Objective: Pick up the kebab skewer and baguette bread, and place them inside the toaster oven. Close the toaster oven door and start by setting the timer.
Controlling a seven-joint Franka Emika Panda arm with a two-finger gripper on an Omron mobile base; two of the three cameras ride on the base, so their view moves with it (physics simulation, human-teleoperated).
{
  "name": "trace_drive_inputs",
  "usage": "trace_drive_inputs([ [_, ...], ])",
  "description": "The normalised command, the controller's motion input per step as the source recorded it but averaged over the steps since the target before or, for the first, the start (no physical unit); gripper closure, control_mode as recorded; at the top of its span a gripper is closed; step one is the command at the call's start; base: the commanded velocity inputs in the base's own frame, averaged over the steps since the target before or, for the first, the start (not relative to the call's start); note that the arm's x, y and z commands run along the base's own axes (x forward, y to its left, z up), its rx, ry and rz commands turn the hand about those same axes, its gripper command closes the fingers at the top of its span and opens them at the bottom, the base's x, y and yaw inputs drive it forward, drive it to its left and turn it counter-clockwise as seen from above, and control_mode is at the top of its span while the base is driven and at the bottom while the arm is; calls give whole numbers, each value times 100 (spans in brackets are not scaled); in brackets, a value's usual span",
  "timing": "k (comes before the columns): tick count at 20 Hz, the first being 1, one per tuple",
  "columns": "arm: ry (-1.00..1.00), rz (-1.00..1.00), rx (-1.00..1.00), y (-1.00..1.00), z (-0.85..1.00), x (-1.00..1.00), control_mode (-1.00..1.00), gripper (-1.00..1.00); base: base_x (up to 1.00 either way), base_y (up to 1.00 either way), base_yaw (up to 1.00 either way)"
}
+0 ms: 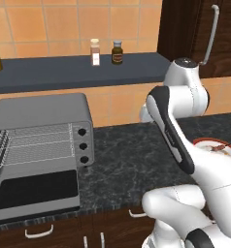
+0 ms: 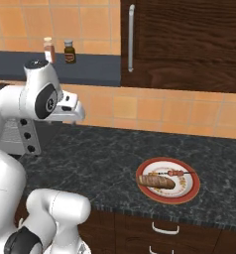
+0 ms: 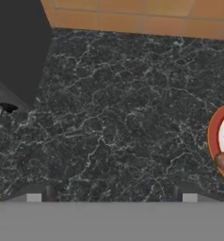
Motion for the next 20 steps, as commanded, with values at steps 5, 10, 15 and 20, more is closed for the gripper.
trace_drive_inputs([
  [5,-9,0,-1,44,0,-6,-100,-100,0,0,0],
  [10,-23,2,-3,92,0,-5,-100,-100,0,0,0],
  [15,-32,2,-1,91,0,-16,-100,-100,0,0,0],
  [20,-28,1,1,50,0,-2,-100,-100,0,0,0],
])
